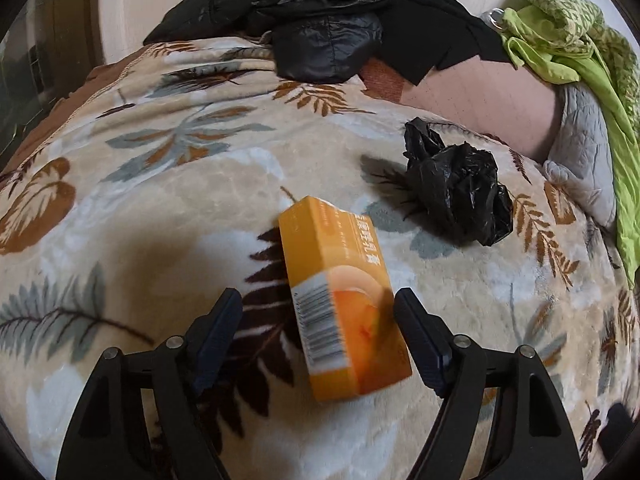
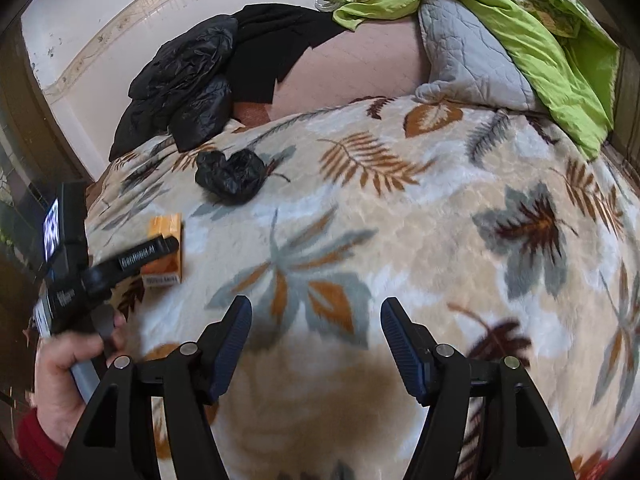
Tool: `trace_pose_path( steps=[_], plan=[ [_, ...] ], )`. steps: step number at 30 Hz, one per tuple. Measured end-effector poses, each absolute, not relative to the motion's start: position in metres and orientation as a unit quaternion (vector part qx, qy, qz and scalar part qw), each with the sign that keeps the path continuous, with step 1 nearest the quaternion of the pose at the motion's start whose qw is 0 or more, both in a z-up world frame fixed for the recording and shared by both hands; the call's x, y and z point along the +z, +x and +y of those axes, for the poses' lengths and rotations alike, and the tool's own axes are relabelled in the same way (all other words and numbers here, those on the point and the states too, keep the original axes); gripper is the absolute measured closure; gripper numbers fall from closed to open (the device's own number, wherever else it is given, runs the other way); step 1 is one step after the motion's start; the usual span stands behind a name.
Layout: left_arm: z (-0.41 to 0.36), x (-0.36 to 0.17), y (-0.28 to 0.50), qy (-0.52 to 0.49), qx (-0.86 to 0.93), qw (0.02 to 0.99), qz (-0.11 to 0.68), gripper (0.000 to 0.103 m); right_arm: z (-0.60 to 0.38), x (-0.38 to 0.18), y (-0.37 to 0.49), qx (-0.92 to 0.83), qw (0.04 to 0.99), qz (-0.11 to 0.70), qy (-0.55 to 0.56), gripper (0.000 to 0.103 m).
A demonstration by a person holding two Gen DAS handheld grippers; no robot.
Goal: Collect trash
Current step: 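Grasp the orange box with left gripper while right grasps the black bag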
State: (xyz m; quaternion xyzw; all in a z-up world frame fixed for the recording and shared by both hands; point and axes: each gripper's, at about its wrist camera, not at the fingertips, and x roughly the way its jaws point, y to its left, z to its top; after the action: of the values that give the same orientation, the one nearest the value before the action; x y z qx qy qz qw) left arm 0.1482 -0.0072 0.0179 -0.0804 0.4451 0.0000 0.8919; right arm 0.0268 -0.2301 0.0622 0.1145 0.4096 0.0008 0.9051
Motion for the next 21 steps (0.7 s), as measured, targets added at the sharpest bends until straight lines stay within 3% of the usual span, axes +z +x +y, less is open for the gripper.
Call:
trace_pose_path(
  steps=[4, 7, 18, 20, 21],
  plan=[
    [-0.003, 0.017, 0.155, -0.082, -0.01, 0.893, 0.443, 0.027, -0.22, 0.07, 0.062, 0.023, 0.906, 0.404, 0.123, 0.027],
    [0.006, 0.018, 0.157, -0.105, -0.025, 0.891, 0.441, 0.036, -0.208, 0.072, 0.101, 0.042, 0.907, 0.399, 0.129, 0.023],
    [0.022, 0.017, 0.158, -0.137, -0.045, 0.882, 0.448, 0.034, -0.182, 0.025, 0.211, 0.066, 0.884, 0.431, 0.167, 0.023],
    [0.022, 0.017, 0.157, -0.138, -0.046, 0.883, 0.447, 0.034, -0.183, 0.016, 0.219, 0.073, 0.876, 0.438, 0.186, 0.031],
    [0.022, 0.017, 0.157, -0.138, -0.047, 0.882, 0.447, 0.034, -0.183, 0.013, 0.221, 0.079, 0.873, 0.439, 0.196, 0.053]
  ],
)
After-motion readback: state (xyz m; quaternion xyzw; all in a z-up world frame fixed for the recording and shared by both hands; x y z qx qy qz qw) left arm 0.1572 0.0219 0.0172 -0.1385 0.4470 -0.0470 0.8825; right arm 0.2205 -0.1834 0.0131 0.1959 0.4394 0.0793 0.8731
